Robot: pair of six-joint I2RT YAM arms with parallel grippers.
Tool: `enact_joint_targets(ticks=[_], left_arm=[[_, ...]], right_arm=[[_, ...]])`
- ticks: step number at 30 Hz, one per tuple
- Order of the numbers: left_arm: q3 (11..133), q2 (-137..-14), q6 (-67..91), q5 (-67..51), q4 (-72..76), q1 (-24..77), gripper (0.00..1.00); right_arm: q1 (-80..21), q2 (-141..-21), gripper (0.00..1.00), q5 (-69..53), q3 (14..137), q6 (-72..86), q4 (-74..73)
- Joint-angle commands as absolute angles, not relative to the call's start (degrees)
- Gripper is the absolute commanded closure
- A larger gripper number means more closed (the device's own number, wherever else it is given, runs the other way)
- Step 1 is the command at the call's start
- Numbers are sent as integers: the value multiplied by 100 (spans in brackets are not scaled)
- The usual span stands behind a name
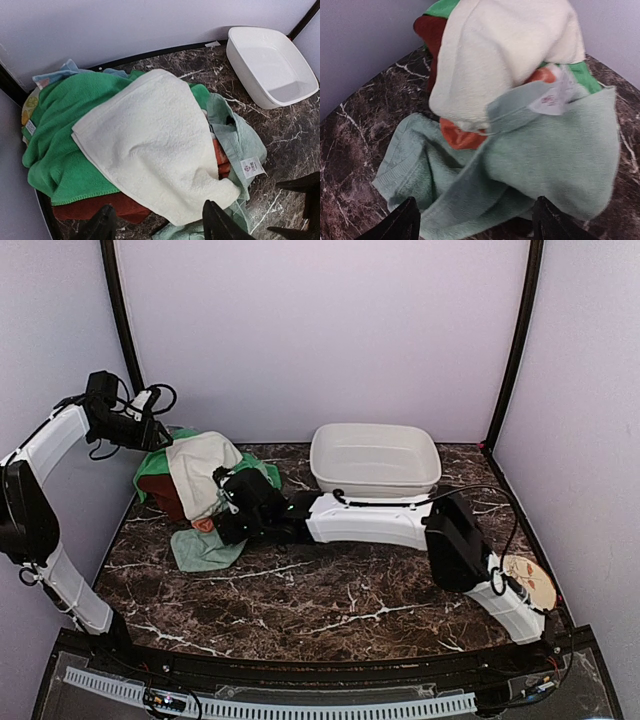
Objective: Roll the towels
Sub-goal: Move the towel to the center of the board.
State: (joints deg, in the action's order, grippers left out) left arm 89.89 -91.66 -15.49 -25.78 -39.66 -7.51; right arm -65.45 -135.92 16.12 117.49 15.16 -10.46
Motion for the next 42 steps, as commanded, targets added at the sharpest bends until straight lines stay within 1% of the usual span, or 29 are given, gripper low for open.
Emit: enact_joint_targets(ticks=[1, 3, 5, 7, 8, 9, 10, 11, 12, 13, 18, 22, 26, 29, 32, 35, 38, 39, 40, 41, 42], left_arm=[[8757, -8941, -1888, -2747, -4449, -824, 38], [8746, -8903, -1928, -2803, -4539, -875, 38], [8753, -8852, -1967, -2821, -4597, -880, 38], [8746, -8791, -2008, -2798, -4621, -879, 38], [8739, -8763, -2026, -2770, -4623, -883, 38], [8717, -8729, -2041, -2735, -4619, -882, 38], [8693, -8695, -2062, -2700, -4608, -887, 38], [8666, -8666, -2093, -2652, -4594, -882, 38], [8628, -8623, -2112, -2608, -4574, -885, 38], [8591, -8593, -2136, -2568, -4565, -883, 38], [8417, -8477, -2229, -2555, -4570, -879, 39], [8328, -8399, -2278, -2661, -4595, -878, 38], [8319, -8402, -2353, -2857, -4718, -853, 39], [8269, -8358, -2495, -2922, -4776, -682, 39], [8202, -8320, -2645, -2827, -4800, -295, 39], [8249, -8414, -2693, -2841, -4888, 182, 39], [8297, -8598, -2679, -2779, -4885, 718, 39], [8301, -8668, -2699, -2722, -4860, 919, 39], [8300, -8750, -2717, -2647, -4813, 1114, 39], [8302, -8841, -2742, -2555, -4771, 1335, 39], [8310, -8937, -2769, -2409, -4720, 1543, 39]], right_arm=[[-6935, -14655, 22, 1749, 13357, 1523, -1804], [-6939, -14890, 22, 1721, 13379, 1603, -1716], [-6940, -14924, 23, 1651, 13091, 1749, -1460], [-6939, -14952, 28, 1592, 12791, 1860, -1247], [-6930, -14989, 36, 1610, 12756, 1906, -1203], [-6931, -15025, 52, 1682, 12786, 1960, -1208], [-6919, -15030, 61, 1713, 12803, 1990, -1220], [-6919, -14983, 81, 1763, 12757, 1997, -1179], [-6918, -14861, 93, 1827, 12628, 1992, -1087], [-6915, -14697, 100, 1869, 12431, 1953, -948], [-6737, -13422, 100, 1938, 10880, 2073, -24], [-6670, -12225, 100, 2022, 9516, 2208, 289], [-6695, -10976, 100, 1865, 7832, 2553, 473], [-6741, -10039, 100, 1788, 6418, 3054, 316], [-6820, -9113, 100, 1923, 5211, 3684, 50], [-6871, -8198, 100, 2037, 4259, 4263, -192], [-6867, -7478, 100, 2285, 3721, 4797, -727], [-6862, -7290, 86, 2337, 3601, 4936, -876], [-6851, -7116, 68, 2419, 3532, 5052, -1051], [-6826, -6991, 58, 2518, 3510, 5172, -1238], [-6802, -6880, 53, 2611, 3512, 5261, -1423]])
